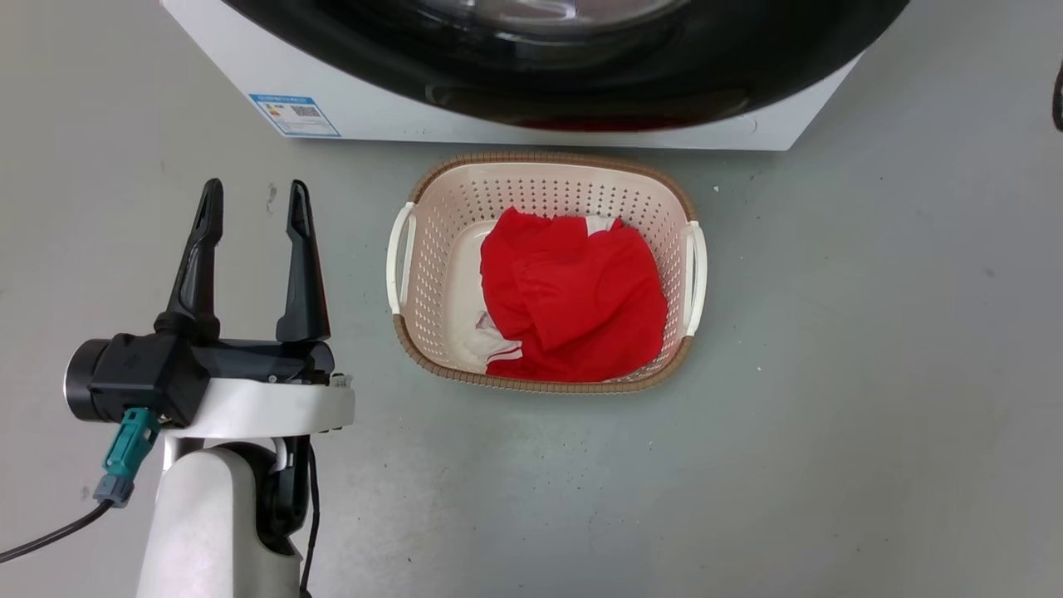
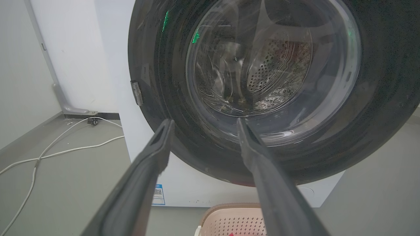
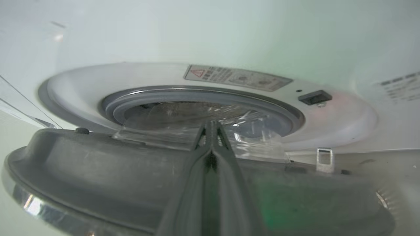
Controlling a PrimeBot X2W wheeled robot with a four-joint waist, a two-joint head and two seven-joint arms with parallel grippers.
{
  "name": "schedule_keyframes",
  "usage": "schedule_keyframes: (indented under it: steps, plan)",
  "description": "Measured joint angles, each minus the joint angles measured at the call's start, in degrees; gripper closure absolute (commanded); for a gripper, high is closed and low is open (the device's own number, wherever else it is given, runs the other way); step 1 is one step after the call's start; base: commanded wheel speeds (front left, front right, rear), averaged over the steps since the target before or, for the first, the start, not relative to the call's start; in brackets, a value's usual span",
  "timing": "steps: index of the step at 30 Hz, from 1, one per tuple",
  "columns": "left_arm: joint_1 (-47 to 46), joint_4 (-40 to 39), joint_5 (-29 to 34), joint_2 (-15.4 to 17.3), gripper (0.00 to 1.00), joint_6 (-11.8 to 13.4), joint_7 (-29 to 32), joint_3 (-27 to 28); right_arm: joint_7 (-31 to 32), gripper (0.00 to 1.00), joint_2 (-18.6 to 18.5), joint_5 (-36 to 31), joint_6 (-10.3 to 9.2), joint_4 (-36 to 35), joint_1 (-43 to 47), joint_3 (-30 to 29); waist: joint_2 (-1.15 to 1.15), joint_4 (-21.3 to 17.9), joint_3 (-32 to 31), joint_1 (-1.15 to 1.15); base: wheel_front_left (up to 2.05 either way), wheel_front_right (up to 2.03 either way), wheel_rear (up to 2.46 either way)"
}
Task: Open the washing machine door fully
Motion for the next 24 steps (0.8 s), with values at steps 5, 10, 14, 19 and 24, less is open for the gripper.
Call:
schedule_keyframes:
  steps: [5,10,14,19,24]
  plan:
    - [0.0,0.4,0.3,0.0,0.00,0.1,0.0,0.4,5.5,1.00,0.1,1.3,0.00,-2.3,2.8,-0.2,0.00,-0.8,-1.4,0.00,0.00,0.00,0.00]
    - [0.4,0.9,0.6,0.0,0.00,0.0,0.0,0.6,10.5,1.00,-0.5,1.9,0.01,-7.0,7.7,0.3,0.00,-1.7,-3.4,0.00,0.00,0.00,0.00]
    - [1.8,1.7,1.0,0.0,0.00,-0.1,0.0,0.7,13.2,1.00,-0.6,2.3,0.00,-11.2,12.7,0.8,0.00,-2.3,-5.8,0.00,0.00,0.00,0.00]
    - [3.9,3.0,1.1,0.0,0.00,-0.3,0.0,0.7,16.7,1.00,0.2,4.4,0.00,-16.9,20.2,0.9,0.00,-3.0,-9.4,0.00,0.00,0.00,0.00]
    - [6.4,4.2,1.2,0.0,0.00,-0.3,0.0,0.7,20.0,1.00,1.9,6.7,0.00,-23.8,28.1,1.1,0.00,-3.5,-13.2,-0.01,0.00,0.00,0.00]
